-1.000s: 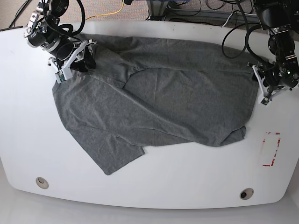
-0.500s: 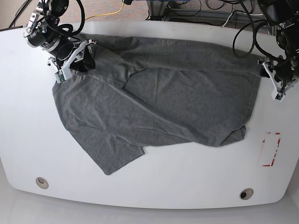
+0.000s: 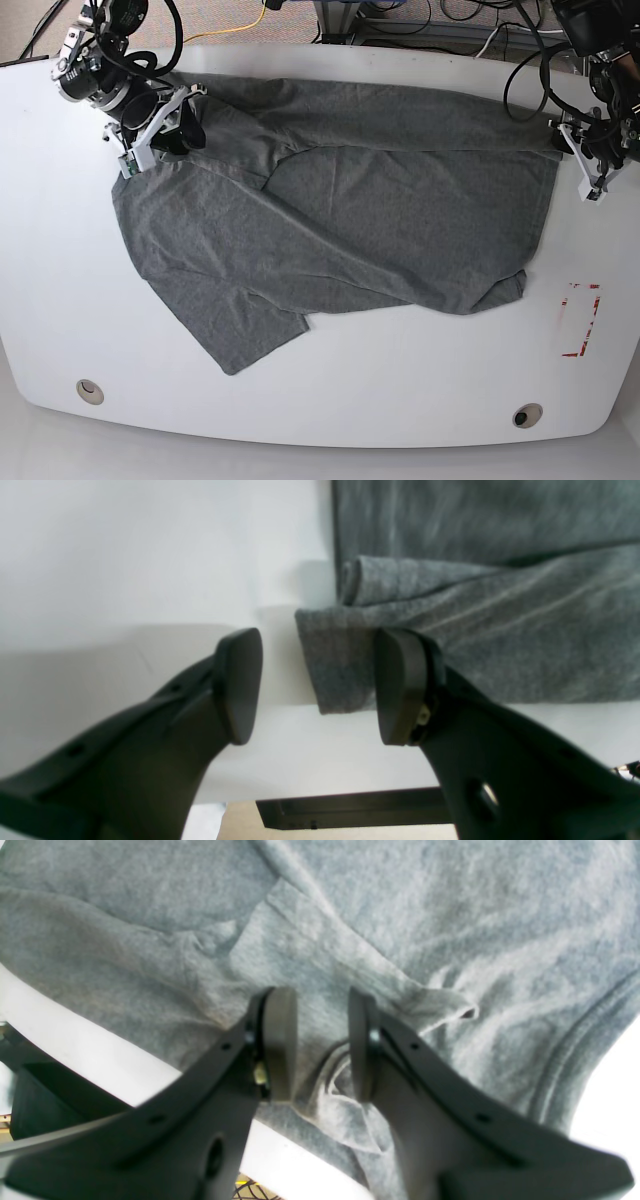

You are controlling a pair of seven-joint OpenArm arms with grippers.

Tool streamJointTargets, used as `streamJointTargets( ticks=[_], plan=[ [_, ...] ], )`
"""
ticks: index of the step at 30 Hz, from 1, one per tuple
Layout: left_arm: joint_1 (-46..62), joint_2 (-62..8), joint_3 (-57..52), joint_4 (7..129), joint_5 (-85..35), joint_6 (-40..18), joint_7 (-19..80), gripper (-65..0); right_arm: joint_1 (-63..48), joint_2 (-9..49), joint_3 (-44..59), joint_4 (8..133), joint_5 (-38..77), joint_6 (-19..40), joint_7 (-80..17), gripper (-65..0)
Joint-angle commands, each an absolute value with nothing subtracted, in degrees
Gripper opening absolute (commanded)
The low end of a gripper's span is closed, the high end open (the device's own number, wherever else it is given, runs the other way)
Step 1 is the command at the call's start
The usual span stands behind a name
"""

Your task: Layout the t-shirt on the table in an organized manner, then fold the t-shirt properly

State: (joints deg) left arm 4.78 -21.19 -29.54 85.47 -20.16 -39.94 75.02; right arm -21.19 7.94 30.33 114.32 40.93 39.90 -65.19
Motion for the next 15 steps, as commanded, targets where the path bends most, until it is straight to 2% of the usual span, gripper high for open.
streamJointTargets(
  ticks=[1,7,9,15],
  plan=[
    [4.0,-22.2,-29.8,86.3,-20.5,-40.0,74.5,-31.8,-21.2,8.6,30.5,115.2,42.0,40.0,-64.2,-47.9],
    [4.1,-22.4,-29.8,86.4,-23.8,-40.0,74.7,-31.9,-21.2,8.6,30.5,115.2,42.0,40.0,-64.2,-47.9],
    [4.1,-22.5,-29.8,86.4,-24.8,-40.0,74.7,-34.4,-21.2,8.6,30.5,115.2,42.0,40.0,-64.2,-47.9],
    [4.2,-22.5,-29.8,86.4,-24.8,-40.0,74.7,-51.9,-21.2,8.6,30.5,115.2,42.0,40.0,-64.2,-47.9]
  ],
)
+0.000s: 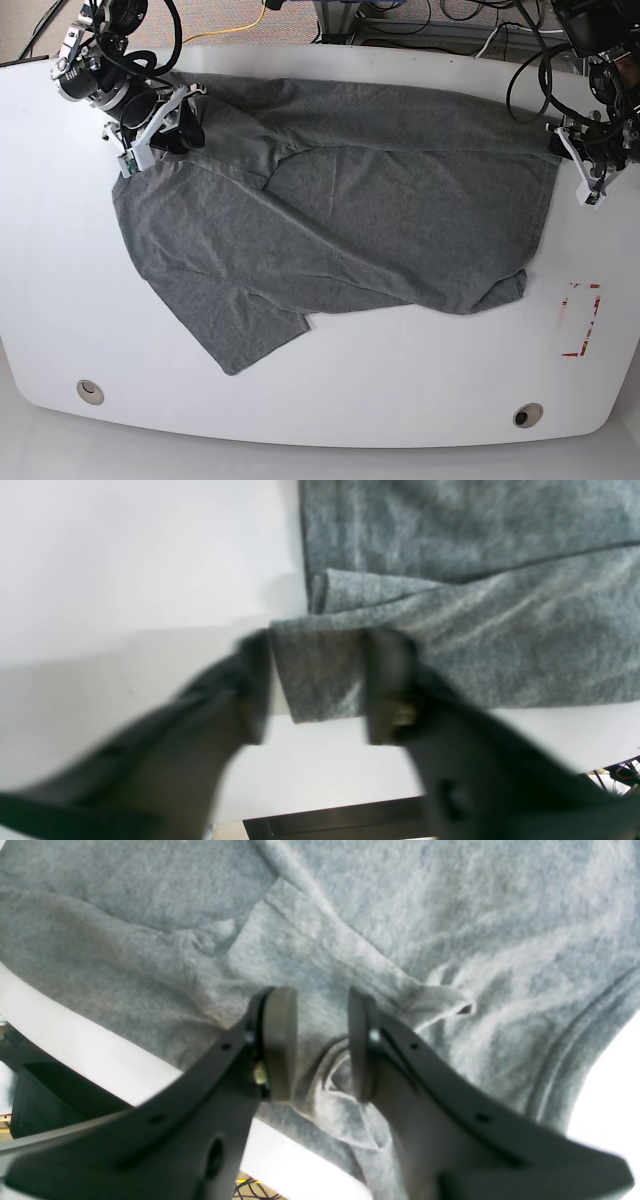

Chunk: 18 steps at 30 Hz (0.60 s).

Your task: Layout the t-shirt on the table in an organized manner, then fold the t-shirt properly

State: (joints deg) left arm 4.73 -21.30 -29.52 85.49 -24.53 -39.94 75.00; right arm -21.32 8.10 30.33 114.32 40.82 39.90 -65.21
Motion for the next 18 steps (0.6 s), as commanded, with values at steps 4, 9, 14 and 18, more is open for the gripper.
streamJointTargets(
  ticks=[4,9,14,18],
  plan=[
    [4.2,-22.5,-29.8,86.4,-25.0,-40.0,74.8,-57.4,-21.2,8.6,30.5,115.2,42.0,40.0,-64.2,-47.9],
    [5.3,-22.5,-29.8,86.7,-25.4,-40.0,74.8,-57.5,-21.2,8.6,30.5,115.2,42.0,40.0,-64.2,-47.9],
    [6.1,-22.5,-29.9,90.2,-25.2,-40.0,74.8,-57.6,-21.2,8.6,30.5,115.2,42.0,40.0,-64.2,-47.9],
    [7.4,-22.5,-30.0,92.4,-25.3,-40.0,74.8,-57.6,-21.1,8.6,30.5,115.2,42.0,40.0,-64.2,-47.9]
  ],
)
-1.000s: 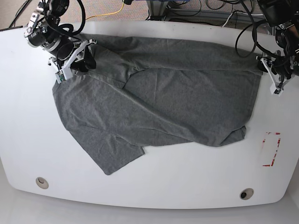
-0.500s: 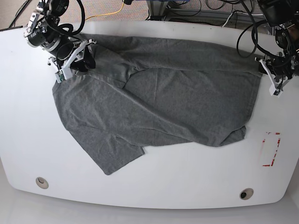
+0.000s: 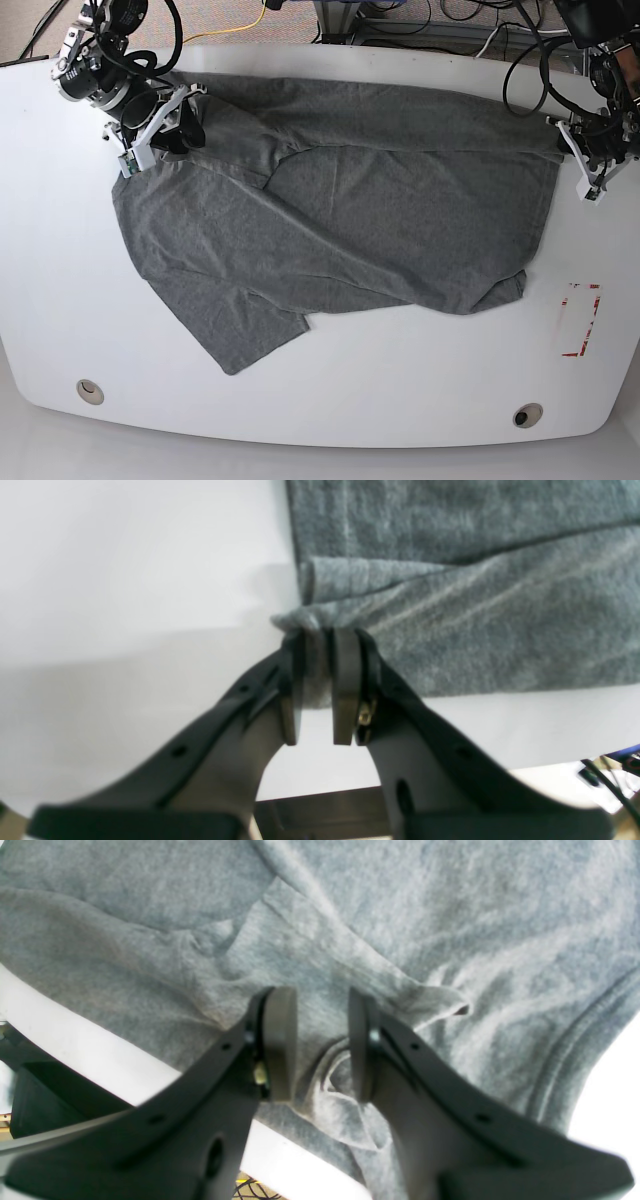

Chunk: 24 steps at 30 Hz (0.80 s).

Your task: Layout the t-shirt on the table in an organized manner, then fold the t-shirt properly

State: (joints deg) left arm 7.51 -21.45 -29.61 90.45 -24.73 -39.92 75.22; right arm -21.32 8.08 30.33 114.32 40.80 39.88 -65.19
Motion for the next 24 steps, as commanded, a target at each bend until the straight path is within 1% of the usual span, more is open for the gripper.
streamJointTargets(
  ticks=[1,5,6,8,13,15,21,24],
  plan=[
    [7.5,-22.5,-30.0,92.9,-25.2,-40.0,74.8,-57.2,-21.1,8.6,30.5,115.1,42.0,40.0,-64.2,-47.9],
    [7.4,-22.5,-30.2,92.5,-25.3,-40.0,74.8,-56.5,-21.1,8.5,30.5,115.1,42.0,40.0,-64.2,-47.9],
    [7.3,-22.5,-30.3,92.4,-25.3,-40.0,74.8,-55.3,-21.1,8.5,30.5,115.1,42.0,40.0,-64.2,-47.9],
    [7.3,-22.5,-31.4,92.4,-25.4,-40.0,74.8,-50.4,-21.1,8.5,30.5,115.1,42.0,40.0,-64.2,-47.9],
    [7.3,-22.4,-36.3,92.2,-25.4,-40.0,74.8,-33.8,-21.1,8.5,30.5,115.1,42.0,40.0,-64.2,-47.9],
    [7.2,-22.4,-37.2,90.9,-26.1,-40.0,74.8,-30.3,-21.1,8.5,30.5,115.1,42.0,40.0,-64.2,-47.9],
    [6.5,-22.8,-38.1,85.6,-32.7,-40.0,74.7,-31.1,-21.2,8.5,30.5,115.1,42.0,40.0,-64.2,-47.9],
    [5.6,-24.3,-37.8,82.5,-35.3,-40.0,74.7,-31.1,-21.2,8.5,30.5,115.1,42.0,40.0,-64.2,-47.9]
  ],
)
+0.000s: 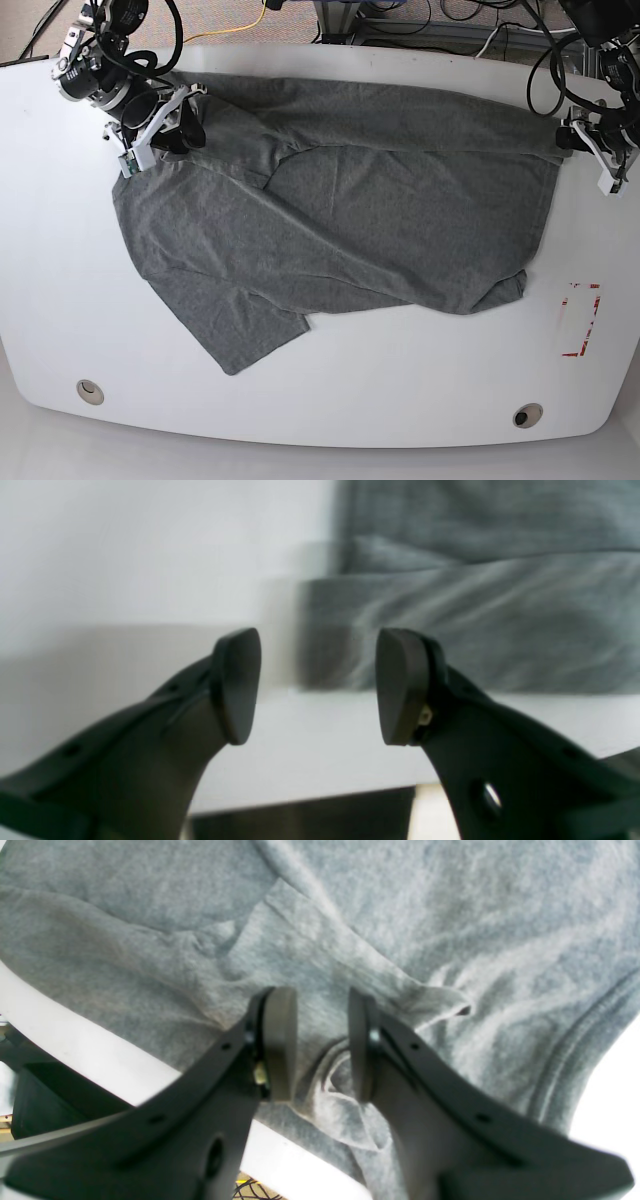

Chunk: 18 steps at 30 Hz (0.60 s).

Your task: Layout the t-shirt on the table in an organized manner, then fold the t-shirt properly

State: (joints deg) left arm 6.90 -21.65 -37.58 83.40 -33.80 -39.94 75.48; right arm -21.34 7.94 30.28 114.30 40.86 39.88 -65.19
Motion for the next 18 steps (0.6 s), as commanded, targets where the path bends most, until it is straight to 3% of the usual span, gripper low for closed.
streamJointTargets(
  ticks=[1,18],
  plan=[
    [5.1,-24.5,-37.6,81.4,-35.9,-40.0,74.7,-31.1,-21.2,8.5,30.4,115.1,42.0,40.0,-64.2,-47.9],
    [3.6,-24.9,-35.1,79.1,-37.5,-40.0,74.8,-32.9,-21.2,8.5,30.4,115.1,42.0,40.0,-64.2,-47.9]
  ],
)
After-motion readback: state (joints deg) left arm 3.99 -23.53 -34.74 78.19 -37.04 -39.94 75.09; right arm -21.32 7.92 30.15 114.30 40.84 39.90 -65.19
